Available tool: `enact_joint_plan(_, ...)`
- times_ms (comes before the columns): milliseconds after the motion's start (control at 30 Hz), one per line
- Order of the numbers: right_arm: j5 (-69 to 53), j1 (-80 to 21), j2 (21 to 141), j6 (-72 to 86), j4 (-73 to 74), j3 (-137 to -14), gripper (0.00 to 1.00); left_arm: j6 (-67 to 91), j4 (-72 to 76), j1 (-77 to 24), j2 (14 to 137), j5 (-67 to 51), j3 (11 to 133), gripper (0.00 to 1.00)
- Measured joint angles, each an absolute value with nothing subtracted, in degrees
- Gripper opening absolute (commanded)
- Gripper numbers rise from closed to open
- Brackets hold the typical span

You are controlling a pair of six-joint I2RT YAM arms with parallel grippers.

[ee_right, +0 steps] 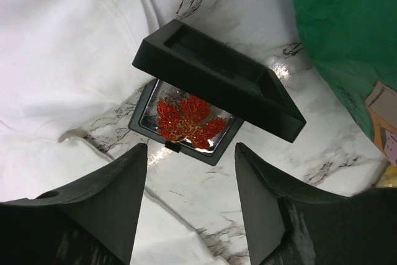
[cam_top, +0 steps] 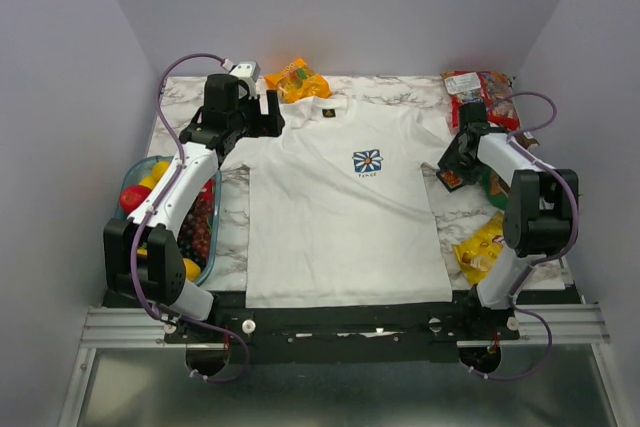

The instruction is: Pin the brooch onto the clothing

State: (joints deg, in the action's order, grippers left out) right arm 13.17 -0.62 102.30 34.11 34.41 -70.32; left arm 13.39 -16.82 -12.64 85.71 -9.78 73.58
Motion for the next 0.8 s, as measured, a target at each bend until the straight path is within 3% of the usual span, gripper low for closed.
enact_joint_plan(633,15.57,-0.62,106.54,39.05,34.02,-71.33,0.63,14.41,-16.75,-12.64,85.17,-10.13,73.58,0.99)
enact_joint_plan(800,15.97,-0.62,107.37,39.44,34.04,-71.96,0.57,14.61,-16.73,-12.64,85.17,-10.33,73.58,0.99)
